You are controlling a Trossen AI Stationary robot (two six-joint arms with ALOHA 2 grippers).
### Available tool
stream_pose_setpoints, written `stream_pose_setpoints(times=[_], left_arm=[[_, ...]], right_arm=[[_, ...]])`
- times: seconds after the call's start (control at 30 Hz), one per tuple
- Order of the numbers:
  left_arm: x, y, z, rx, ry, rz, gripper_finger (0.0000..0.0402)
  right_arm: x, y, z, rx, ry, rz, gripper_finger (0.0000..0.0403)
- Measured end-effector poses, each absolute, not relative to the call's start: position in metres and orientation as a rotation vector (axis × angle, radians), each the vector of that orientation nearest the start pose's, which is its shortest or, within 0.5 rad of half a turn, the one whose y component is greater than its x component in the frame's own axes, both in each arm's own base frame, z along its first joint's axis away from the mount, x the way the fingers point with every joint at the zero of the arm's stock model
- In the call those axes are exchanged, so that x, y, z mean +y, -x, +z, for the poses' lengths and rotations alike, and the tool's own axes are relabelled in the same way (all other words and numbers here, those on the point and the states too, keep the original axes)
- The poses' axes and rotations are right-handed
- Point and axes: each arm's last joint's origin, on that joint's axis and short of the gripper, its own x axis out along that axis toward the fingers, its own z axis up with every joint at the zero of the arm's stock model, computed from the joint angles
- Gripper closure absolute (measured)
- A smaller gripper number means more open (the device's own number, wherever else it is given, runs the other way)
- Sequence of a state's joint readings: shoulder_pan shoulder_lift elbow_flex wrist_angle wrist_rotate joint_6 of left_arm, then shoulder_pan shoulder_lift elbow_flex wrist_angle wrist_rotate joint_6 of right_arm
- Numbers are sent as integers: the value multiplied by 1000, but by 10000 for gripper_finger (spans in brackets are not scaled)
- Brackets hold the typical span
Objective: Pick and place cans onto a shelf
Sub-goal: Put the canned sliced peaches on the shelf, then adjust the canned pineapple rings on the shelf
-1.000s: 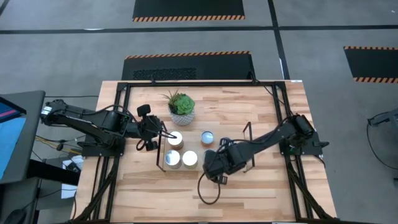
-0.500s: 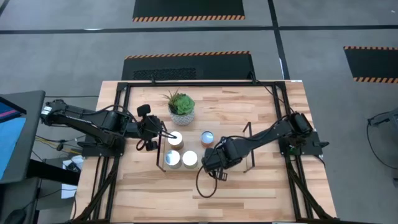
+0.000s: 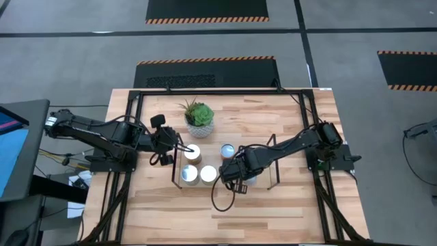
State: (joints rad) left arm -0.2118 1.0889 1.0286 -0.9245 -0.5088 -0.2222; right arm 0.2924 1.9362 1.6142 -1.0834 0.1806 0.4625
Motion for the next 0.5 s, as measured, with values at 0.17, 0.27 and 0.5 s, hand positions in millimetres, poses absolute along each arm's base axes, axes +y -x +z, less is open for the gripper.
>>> stream_pose_setpoints(times=[0.17, 0.27, 0.5], left_arm=[[-28, -196, 305, 885, -144, 372, 333], [-28, -196, 305, 885, -144, 372, 333], [-28, -196, 305, 885, -143, 372, 333]], right_arm=[[105, -368, 235, 1334, -61, -218, 388], [105, -368, 235, 1335, -62, -219, 384], [115, -360, 246, 1384, -101, -248, 391]])
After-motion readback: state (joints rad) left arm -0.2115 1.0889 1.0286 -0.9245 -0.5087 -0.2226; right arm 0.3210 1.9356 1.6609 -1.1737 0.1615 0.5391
